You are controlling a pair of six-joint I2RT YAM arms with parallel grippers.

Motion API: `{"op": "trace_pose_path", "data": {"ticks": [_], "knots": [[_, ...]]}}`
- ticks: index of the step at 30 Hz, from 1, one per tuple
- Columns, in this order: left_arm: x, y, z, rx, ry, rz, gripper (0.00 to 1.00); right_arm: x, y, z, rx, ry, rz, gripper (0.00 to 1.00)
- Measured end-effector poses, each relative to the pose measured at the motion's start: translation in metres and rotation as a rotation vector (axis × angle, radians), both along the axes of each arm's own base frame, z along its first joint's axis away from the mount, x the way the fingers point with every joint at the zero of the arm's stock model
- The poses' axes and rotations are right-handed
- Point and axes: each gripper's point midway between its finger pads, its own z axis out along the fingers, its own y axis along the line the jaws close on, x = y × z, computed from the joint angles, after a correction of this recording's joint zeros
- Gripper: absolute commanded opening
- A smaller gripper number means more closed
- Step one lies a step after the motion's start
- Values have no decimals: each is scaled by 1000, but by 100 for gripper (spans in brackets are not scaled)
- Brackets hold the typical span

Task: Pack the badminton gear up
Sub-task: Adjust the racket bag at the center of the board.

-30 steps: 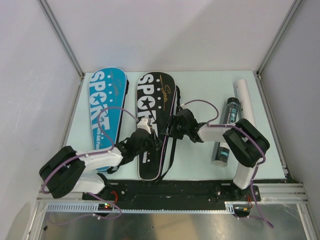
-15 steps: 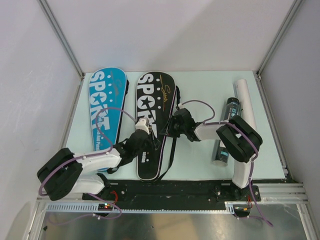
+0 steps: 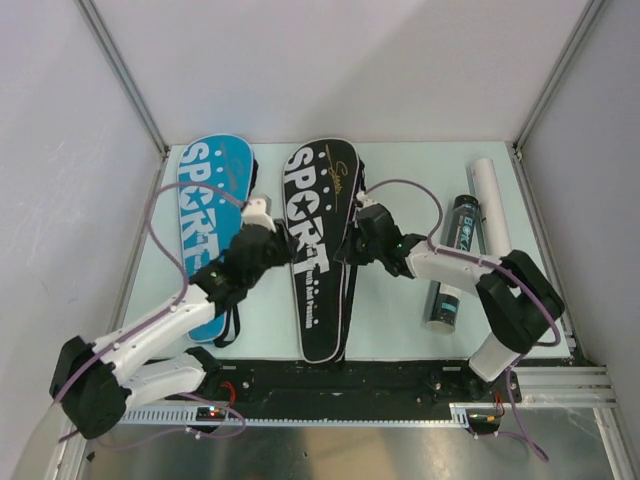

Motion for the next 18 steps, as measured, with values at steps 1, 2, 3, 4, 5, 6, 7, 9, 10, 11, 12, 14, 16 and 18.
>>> {"op": "trace_pose_path", "data": {"ticks": [1,2,3,4,5,6,7,9,10,11,12,14,16,18], "knots": [[6,5,14,-9,-27,20,49,1,-3,8,-30,-29,19,0],[13,13,29,-19,-54,45,50,3,-6,16,-60,-62,38,0],[20,23,44,-32,-82,78,51,6,-8,24,-88,-96,58,0],[27,34,57,-44,-104,113,52,8,-10,31,-111,-126,74,0],[32,45,69,-55,-123,148,52,12,-12,41,-150,-171,99,0],[37,56,78,-64,-137,183,53,15,-14,48,-175,-203,115,0],[40,66,84,-72,-143,215,53,18,-16,56,-209,-241,136,0],[46,82,93,-84,-149,268,55,24,-20,72,-280,-318,176,0],[48,91,97,-89,-148,295,55,26,-21,78,-307,-350,193,0],[50,98,101,-92,-145,317,56,30,-23,87,-347,-394,211,0],[51,104,104,-93,-145,337,57,33,-25,92,-378,-428,228,0],[54,116,113,-99,-146,378,59,37,-25,104,-457,-517,282,0],[57,127,123,-113,-153,415,62,37,-22,112,-545,-608,351,0],[61,142,131,-131,-161,462,63,31,-14,115,-636,-696,442,0]]}}
